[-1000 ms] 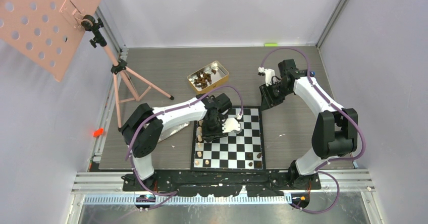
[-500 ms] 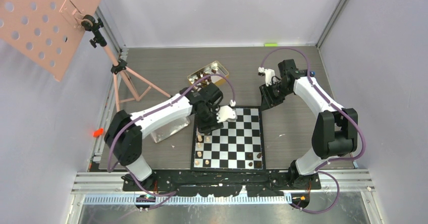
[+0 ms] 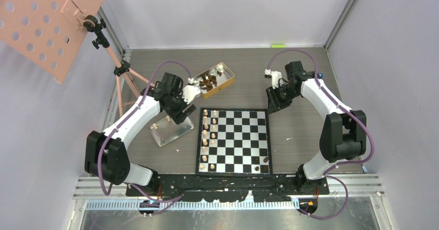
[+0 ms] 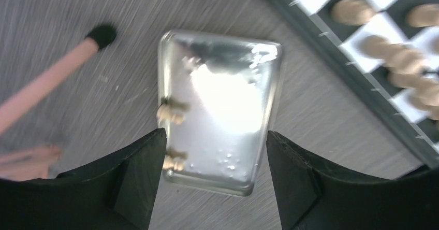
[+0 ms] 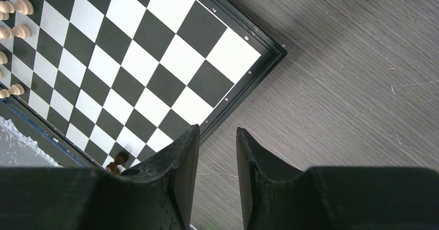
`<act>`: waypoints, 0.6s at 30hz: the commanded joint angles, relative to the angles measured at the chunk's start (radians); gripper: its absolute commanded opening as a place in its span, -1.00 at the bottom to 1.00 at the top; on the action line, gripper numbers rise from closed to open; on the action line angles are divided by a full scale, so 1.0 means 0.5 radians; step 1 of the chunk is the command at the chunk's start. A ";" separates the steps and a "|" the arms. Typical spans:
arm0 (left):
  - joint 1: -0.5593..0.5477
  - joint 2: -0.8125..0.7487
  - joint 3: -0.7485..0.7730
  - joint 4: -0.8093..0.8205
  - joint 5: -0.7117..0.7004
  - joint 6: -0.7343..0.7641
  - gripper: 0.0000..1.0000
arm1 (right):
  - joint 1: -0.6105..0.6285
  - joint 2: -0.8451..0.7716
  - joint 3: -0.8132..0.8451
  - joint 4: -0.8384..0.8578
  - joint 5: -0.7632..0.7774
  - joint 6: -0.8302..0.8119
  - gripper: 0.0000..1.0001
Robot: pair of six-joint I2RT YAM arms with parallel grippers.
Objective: Set up the chess pieces on the board
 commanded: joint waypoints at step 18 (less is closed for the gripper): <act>0.191 0.332 -0.396 0.805 -0.815 -0.150 0.11 | -0.005 0.050 0.058 -0.032 -0.039 -0.025 -0.23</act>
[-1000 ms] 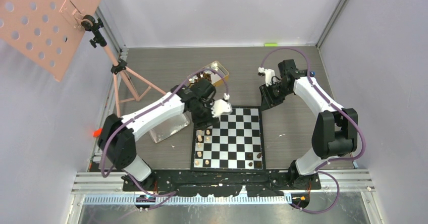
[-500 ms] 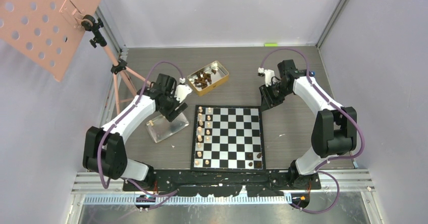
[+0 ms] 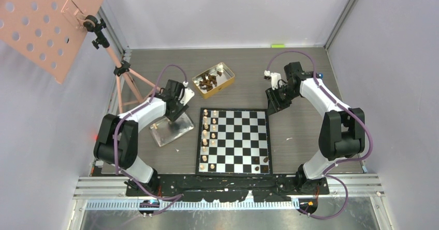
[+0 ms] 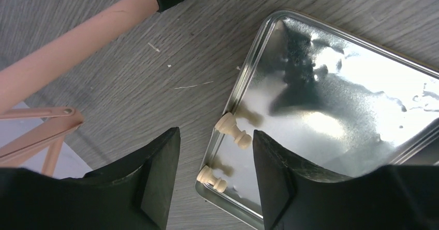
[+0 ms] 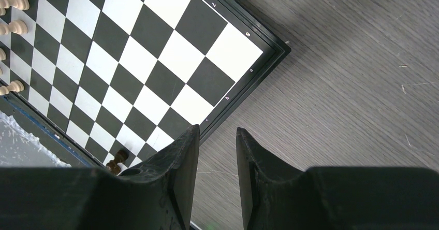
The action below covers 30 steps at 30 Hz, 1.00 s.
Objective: Set up the chess pieces on the board
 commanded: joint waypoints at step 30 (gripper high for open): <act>0.011 -0.028 -0.127 0.153 -0.007 -0.043 -0.30 | -0.004 0.046 0.082 -0.061 -0.077 -0.034 -0.24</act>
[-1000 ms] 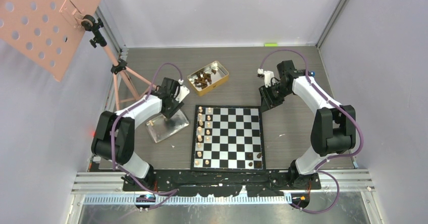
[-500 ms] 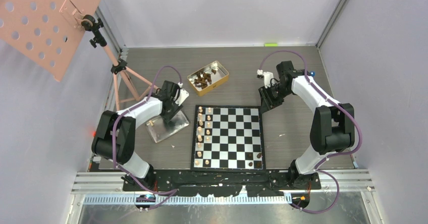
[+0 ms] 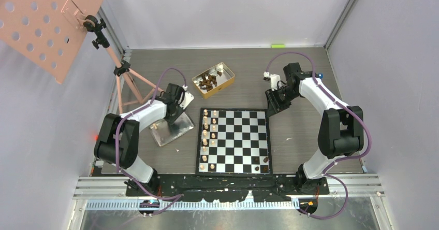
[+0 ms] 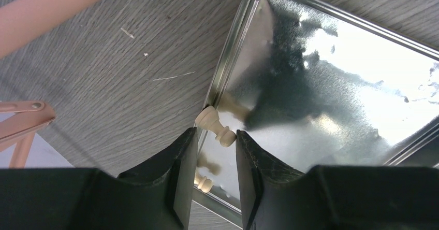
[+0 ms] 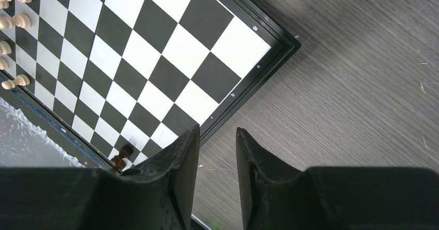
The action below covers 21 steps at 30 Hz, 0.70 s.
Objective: Set up the chess pieces on the board
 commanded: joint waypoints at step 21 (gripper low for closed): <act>0.007 -0.207 -0.023 0.045 0.104 0.024 -0.57 | -0.004 0.017 0.080 -0.026 -0.067 -0.027 -0.24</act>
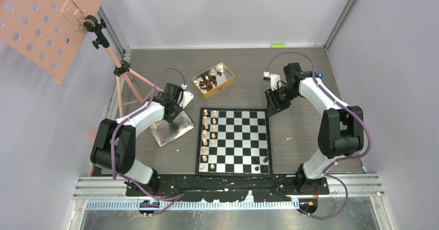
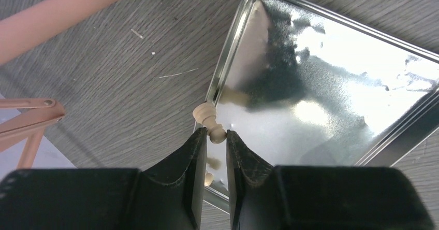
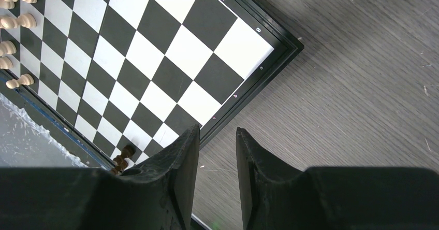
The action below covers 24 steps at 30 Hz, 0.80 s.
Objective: Set up the chess pieces on the board
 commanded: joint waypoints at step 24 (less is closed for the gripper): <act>0.002 -0.190 0.258 -0.465 0.574 0.004 -0.66 | -0.003 0.043 0.084 -0.033 -0.051 -0.030 -0.24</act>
